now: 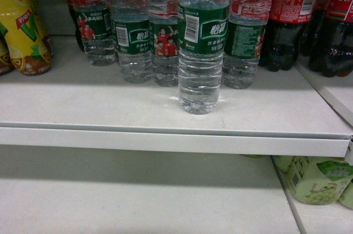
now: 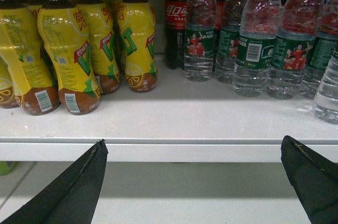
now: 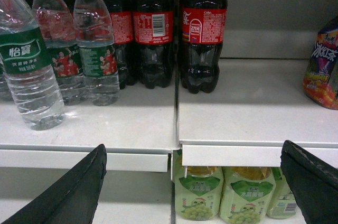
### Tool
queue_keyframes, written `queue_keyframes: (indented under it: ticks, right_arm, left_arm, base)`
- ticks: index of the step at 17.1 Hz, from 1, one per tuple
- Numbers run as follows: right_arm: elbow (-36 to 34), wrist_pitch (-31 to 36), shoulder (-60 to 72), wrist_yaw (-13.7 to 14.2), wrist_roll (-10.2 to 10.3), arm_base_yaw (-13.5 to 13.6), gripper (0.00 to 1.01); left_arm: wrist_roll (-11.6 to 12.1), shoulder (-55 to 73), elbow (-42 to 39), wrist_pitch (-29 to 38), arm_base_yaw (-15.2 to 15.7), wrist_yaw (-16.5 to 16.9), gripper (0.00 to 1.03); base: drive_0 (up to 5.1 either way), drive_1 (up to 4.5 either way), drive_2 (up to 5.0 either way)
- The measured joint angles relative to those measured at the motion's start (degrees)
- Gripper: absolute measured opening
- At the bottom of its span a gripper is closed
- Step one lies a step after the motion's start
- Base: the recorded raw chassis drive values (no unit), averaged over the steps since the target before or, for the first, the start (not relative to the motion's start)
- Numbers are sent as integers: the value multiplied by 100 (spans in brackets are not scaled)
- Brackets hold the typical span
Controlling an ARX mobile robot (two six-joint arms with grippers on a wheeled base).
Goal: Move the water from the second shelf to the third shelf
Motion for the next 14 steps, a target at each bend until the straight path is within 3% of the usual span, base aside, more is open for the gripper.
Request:
queue_keyframes:
  ticks: [14]
  right_arm:
    - [0,0,0,0,0,0,98]
  left_arm:
    - [0,0,0,0,0,0,98]
  base:
    - [0,0,0]
